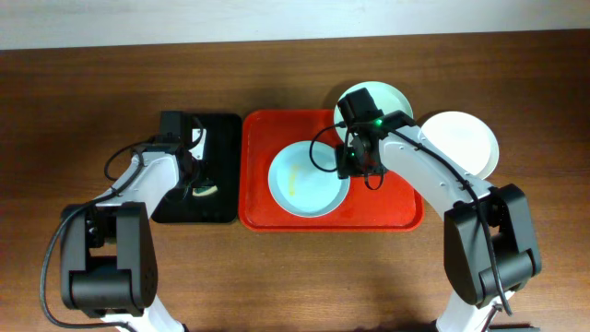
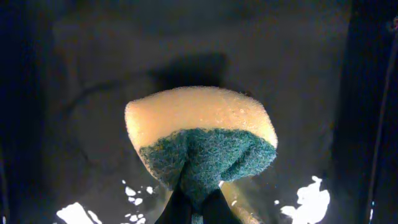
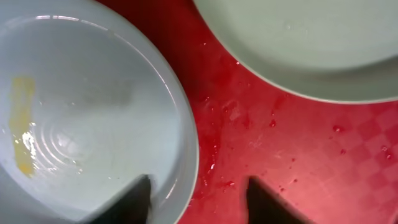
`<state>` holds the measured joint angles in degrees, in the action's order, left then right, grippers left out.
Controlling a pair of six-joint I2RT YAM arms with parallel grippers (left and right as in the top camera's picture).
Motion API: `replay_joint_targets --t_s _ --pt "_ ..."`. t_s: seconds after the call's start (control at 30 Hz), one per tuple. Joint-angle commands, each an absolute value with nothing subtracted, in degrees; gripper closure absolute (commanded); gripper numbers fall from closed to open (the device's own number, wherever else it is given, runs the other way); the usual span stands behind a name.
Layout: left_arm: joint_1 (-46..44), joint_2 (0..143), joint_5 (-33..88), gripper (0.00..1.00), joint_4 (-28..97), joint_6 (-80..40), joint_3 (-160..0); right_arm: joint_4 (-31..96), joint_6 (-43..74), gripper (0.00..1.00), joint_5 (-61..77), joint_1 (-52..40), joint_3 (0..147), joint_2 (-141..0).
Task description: Clean dirty plates on tray and stack at the side
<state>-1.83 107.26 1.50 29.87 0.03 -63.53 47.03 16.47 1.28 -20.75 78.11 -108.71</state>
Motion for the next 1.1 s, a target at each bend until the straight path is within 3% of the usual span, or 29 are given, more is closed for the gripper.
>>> replay_joint_targets --t_s 0.0,0.27,0.63,0.9,1.0,1.07 --pt "-1.9 109.8 1.1 1.0 29.7 0.9 -62.9 46.9 16.5 0.72 0.2 -20.6 77.6 -109.3" --pt "-1.9 109.8 1.1 0.99 29.7 0.9 -62.9 44.5 16.9 0.78 0.2 -20.6 75.1 -109.3" --pt "-1.9 109.8 1.1 0.98 29.7 0.9 -62.9 40.2 18.9 0.78 3.2 -20.6 71.2 -109.3" --pt "-1.9 109.8 1.1 0.98 29.7 0.9 -62.9 40.0 20.7 0.83 3.2 -20.6 70.5 -109.4" --pt "-1.9 109.8 1.1 0.98 29.7 0.9 -62.9 38.0 21.5 0.94 3.2 -20.6 69.0 -109.4" --pt "-1.9 109.8 1.1 0.98 29.7 0.9 -62.9 37.4 21.5 0.94 3.2 -20.6 68.8 -109.4"
